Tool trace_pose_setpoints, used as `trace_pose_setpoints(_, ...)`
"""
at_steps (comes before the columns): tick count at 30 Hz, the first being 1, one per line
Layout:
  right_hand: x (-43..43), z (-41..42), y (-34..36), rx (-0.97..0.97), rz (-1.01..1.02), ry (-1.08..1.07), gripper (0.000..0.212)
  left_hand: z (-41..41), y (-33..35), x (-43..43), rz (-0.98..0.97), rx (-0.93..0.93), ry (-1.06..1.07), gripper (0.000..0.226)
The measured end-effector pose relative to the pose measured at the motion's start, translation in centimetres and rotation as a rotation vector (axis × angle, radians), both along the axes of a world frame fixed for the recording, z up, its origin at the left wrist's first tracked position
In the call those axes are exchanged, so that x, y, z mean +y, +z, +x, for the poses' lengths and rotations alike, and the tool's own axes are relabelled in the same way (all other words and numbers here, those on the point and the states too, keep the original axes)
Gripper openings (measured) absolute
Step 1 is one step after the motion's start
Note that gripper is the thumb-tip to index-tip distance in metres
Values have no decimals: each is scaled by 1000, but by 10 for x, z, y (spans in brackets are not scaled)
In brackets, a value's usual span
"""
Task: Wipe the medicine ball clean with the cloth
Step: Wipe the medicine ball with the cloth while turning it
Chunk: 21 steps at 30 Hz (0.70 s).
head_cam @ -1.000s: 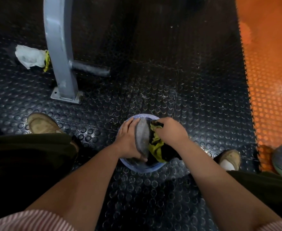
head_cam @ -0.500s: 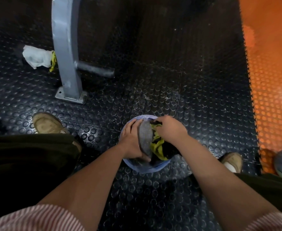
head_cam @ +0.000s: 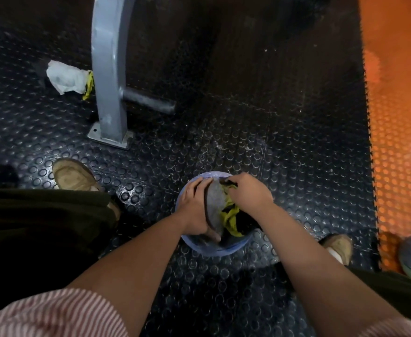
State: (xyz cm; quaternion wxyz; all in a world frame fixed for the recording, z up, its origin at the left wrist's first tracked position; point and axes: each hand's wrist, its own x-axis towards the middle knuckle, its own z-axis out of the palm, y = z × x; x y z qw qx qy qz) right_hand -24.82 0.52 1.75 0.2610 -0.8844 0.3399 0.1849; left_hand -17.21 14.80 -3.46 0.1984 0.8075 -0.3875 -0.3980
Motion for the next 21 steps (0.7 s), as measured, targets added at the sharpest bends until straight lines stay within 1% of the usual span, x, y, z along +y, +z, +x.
trace_pose_setpoints(4,7,-30,4,3,-24,-29,32,-6,2,-3,28,-67,-59,144)
trace_pose_setpoints(7,3,-19,2,-10,-60,-56,30,-11,1,-4,49,-130,-113,145)
trace_pose_setpoints(10,-4,4,-1,-4,-68,-67,30,-12,2,-5,39,-114,-121,146)
trace_pose_setpoints(13,-10,16,-3,20,-3,-77,32,-9,5,-5,22,-68,-83,145)
trace_pose_setpoints(16,-4,0,-3,0,29,-62,33,-1,5,-4,31,-36,-67,145)
trace_pose_setpoints(18,4,-20,-3,-21,10,-40,34,3,3,-3,33,-46,-90,144)
trace_pose_setpoints(21,11,-36,0,-34,-23,-67,33,2,0,0,43,-75,-148,142)
